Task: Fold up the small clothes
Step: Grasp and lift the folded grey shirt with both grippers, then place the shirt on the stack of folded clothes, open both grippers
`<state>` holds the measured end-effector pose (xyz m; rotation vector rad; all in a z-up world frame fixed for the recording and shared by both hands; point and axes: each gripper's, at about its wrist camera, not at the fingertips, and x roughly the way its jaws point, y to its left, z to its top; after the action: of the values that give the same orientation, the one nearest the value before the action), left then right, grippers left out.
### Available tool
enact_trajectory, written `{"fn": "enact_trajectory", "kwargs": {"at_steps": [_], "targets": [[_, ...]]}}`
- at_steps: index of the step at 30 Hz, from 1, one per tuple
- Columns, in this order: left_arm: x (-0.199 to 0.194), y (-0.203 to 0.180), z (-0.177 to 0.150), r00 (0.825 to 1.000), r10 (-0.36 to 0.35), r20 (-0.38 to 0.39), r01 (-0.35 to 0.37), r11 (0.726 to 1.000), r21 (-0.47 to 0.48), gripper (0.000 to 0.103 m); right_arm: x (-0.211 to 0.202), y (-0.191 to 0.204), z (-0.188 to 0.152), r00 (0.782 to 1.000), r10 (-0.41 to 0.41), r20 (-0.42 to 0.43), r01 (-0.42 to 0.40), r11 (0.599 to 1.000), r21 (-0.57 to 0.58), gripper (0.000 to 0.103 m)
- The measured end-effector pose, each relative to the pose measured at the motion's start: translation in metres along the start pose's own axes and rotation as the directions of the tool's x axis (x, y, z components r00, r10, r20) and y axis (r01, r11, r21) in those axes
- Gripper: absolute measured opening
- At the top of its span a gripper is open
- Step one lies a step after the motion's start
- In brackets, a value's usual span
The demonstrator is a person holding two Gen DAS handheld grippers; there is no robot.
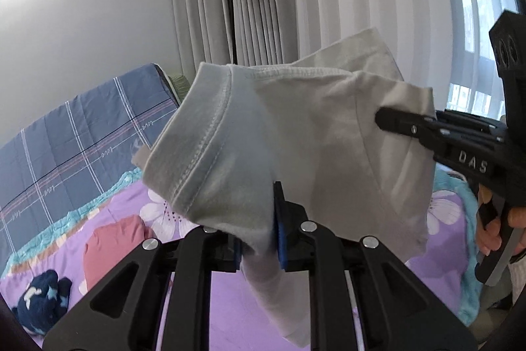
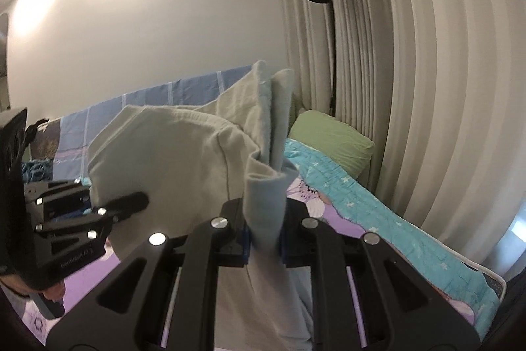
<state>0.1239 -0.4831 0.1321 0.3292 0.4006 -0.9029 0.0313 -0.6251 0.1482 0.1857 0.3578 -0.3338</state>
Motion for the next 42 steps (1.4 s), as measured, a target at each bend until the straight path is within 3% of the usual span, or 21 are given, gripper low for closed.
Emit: {"fn": "enact_trajectory", "kwargs": {"at_steps": [9, 10, 11, 12, 13, 14, 15, 16, 18, 19, 21, 23, 25, 29, 33, 36, 39, 42], "targets": [[0.078, 0.018, 0.021, 0.999, 0.028, -0.024, -0.026, 0.998, 0.055, 0.016, 0.09, -0.023, 0.014, 0.994, -0.091, -0.056, 0.094, 0.993, 0.065, 0.013], [0.09, 0.021, 0.019, 0.999, 0.034, -0.041, -0.032, 0.998, 0.06, 0.021, 0.102, -0.025, 0.012, 0.991, -0.114, -0.067, 0.119, 0.991, 0.066, 0.018], [0.113, 0.024, 0.012, 0.994, 0.079, -0.08, -0.074, 0.995, 0.071, 0.026, 0.122, -0.029, 0.007, 0.978, -0.185, -0.092, 0.19, 0.981, 0.048, 0.043], [0.126, 0.026, 0.003, 0.984, 0.142, -0.106, -0.133, 0.987, 0.086, 0.039, 0.14, -0.032, 0.001, 0.951, -0.275, -0.14, 0.28, 0.96, 0.019, 0.058], [0.138, 0.027, -0.006, 0.972, 0.2, -0.126, -0.189, 0.977, 0.099, 0.043, 0.156, -0.037, -0.009, 0.913, -0.359, -0.195, 0.365, 0.931, -0.006, 0.063], [0.15, 0.029, -0.02, 0.96, 0.238, -0.148, -0.223, 0.968, 0.111, 0.043, 0.167, -0.044, -0.026, 0.887, -0.39, -0.246, 0.402, 0.916, -0.002, 0.05], [0.158, 0.031, -0.039, 0.959, 0.228, -0.169, -0.21, 0.97, 0.119, 0.043, 0.17, -0.048, -0.039, 0.891, -0.362, -0.274, 0.384, 0.923, 0.027, 0.045], [0.163, 0.031, -0.053, 0.962, 0.196, -0.192, -0.176, 0.977, 0.117, 0.044, 0.17, -0.053, -0.062, 0.91, -0.274, -0.31, 0.315, 0.945, 0.088, 0.043], [0.174, 0.026, -0.092, 0.957, 0.13, -0.259, -0.096, 0.986, 0.14, 0.051, 0.171, -0.053, -0.097, 0.911, -0.186, -0.368, 0.245, 0.962, 0.12, 0.043], [0.178, 0.022, -0.104, 0.951, 0.13, -0.281, -0.087, 0.983, 0.162, 0.054, 0.169, -0.049, -0.112, 0.902, -0.18, -0.393, 0.24, 0.965, 0.107, 0.043], [0.191, 0.009, -0.14, 0.931, 0.132, -0.342, -0.056, 0.973, 0.223, 0.054, 0.176, -0.045, -0.155, 0.859, -0.226, -0.46, 0.267, 0.963, 0.026, 0.042], [0.186, 0.0, -0.159, 0.945, 0.171, -0.28, -0.099, 0.962, 0.253, 0.054, 0.165, -0.041, -0.168, 0.883, -0.249, -0.399, 0.273, 0.962, 0.002, 0.043], [0.179, -0.007, -0.167, 0.947, 0.197, -0.252, -0.131, 0.958, 0.255, 0.054, 0.161, -0.04, -0.169, 0.877, -0.258, -0.406, 0.287, 0.958, 0.012, 0.045], [0.161, 0.001, -0.159, 0.948, 0.103, -0.3, -0.066, 0.989, 0.131, 0.056, 0.143, -0.029, -0.168, 0.862, -0.31, -0.4, 0.322, 0.946, -0.041, 0.051], [0.125, 0.007, -0.161, 0.963, 0.065, -0.262, -0.046, 0.996, 0.077, 0.072, 0.096, -0.027, -0.17, 0.887, -0.303, -0.348, 0.329, 0.944, 0.015, 0.061], [0.08, 0.006, -0.168, 0.98, 0.083, -0.18, -0.079, 0.996, 0.029, 0.09, 0.036, -0.018, -0.176, 0.914, -0.338, -0.223, 0.358, 0.932, 0.054, 0.073], [0.031, 0.002, -0.174, 0.991, 0.08, -0.109, -0.083, 0.996, -0.023, 0.102, -0.013, -0.013, -0.19, 0.931, -0.311, -0.191, 0.338, 0.931, 0.134, 0.084], [-0.014, -0.007, -0.176, 0.994, 0.094, -0.056, -0.097, 0.993, -0.061, 0.102, -0.043, -0.008, -0.201, 0.936, -0.279, -0.213, 0.319, 0.93, 0.184, 0.089]]}}
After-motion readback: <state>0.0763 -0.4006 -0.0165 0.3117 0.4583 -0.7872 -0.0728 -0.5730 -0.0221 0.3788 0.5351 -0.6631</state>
